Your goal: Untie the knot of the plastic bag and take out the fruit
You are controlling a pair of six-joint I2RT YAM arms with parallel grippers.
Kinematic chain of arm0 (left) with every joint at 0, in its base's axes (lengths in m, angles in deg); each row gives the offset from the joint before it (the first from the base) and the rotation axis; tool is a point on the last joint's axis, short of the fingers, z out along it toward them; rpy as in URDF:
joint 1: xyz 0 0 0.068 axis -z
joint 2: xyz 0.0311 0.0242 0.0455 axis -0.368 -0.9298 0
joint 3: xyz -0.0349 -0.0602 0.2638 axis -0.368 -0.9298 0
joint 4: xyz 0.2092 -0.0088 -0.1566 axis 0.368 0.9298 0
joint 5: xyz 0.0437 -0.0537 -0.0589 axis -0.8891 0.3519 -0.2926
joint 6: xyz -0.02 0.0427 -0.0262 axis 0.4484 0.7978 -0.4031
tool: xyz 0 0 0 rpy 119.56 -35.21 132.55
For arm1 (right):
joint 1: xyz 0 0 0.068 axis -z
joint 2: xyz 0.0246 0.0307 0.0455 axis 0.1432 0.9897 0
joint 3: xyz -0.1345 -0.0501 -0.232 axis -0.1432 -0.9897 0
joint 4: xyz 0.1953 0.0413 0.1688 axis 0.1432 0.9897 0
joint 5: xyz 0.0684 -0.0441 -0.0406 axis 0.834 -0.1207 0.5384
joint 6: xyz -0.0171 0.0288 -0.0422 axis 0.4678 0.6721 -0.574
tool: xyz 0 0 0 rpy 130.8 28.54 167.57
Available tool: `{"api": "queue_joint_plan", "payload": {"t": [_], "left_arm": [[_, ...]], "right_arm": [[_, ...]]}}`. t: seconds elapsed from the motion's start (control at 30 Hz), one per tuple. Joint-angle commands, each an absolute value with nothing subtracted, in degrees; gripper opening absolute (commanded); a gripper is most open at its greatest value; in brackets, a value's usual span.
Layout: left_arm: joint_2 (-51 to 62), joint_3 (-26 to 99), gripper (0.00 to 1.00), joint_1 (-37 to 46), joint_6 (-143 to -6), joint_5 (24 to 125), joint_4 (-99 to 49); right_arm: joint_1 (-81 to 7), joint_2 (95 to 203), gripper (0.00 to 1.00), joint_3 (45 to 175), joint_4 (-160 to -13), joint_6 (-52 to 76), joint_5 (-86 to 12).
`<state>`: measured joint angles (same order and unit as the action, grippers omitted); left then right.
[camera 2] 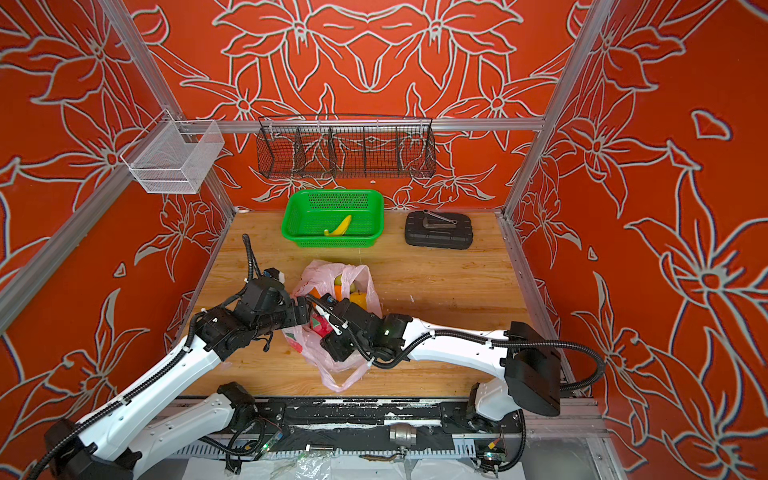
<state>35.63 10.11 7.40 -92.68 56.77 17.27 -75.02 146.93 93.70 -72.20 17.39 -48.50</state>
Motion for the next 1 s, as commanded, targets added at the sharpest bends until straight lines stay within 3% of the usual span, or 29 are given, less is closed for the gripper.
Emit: {"api": "queue_joint_plan", "payload": {"t": [0.0, 0.27, 0.53, 0.97], "left_arm": [[36.07, 10.34, 0.94, 7.59, -93.85, 56.02, 17.77], [37.31, 9.55, 0.94, 7.59, -93.84, 55.41, 17.79], [37.98, 8.55, 0.94, 7.64, -92.99, 55.96, 17.53], [37.40, 7.70, 0.91, 7.58, -92.73, 56.41, 16.58]], "right_arm": [[-73.74, 150.32, 0.62, 97.56, -73.43, 21.80, -55.98], [-70.26, 158.99, 0.66, 102.91, -77.24, 27.87, -59.56], [-66.58, 164.82, 0.83, 104.97, -81.02, 29.79, -58.04], [-62.86, 171.55, 0.82, 106.89, -88.75, 31.69, -46.33]]}}
